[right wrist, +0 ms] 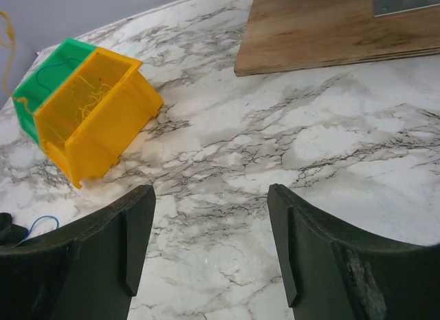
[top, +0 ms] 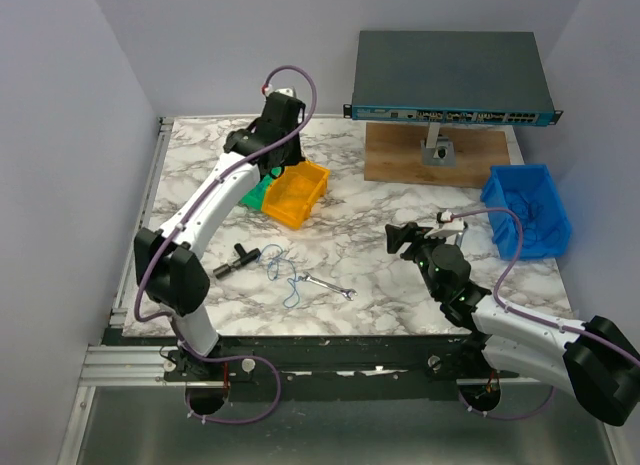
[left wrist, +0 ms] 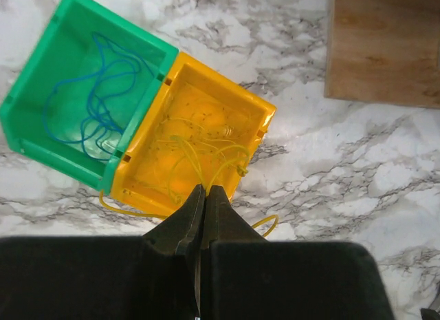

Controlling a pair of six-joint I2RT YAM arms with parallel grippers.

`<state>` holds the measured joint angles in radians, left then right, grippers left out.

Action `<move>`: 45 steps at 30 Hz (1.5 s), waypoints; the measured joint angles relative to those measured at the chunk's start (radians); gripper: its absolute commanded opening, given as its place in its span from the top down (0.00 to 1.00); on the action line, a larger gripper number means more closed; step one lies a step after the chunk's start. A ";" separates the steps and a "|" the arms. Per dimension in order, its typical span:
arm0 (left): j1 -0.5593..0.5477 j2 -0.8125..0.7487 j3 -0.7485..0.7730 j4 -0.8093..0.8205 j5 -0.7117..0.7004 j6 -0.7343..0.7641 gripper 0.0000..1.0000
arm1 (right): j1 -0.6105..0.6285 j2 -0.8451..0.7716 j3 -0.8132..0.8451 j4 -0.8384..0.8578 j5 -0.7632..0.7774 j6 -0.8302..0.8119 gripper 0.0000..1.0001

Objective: Untangle the cables

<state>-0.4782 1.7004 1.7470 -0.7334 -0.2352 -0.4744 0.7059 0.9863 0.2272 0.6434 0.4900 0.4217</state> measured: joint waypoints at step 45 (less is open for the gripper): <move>-0.178 -0.510 -0.888 0.169 0.032 -0.141 0.01 | 0.000 0.043 0.000 -0.002 0.006 0.001 0.14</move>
<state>-0.6563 1.1900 0.8593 -0.5648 -0.2031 -0.6155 0.7059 1.0298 0.2276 0.6418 0.4957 0.4229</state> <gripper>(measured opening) 0.983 0.859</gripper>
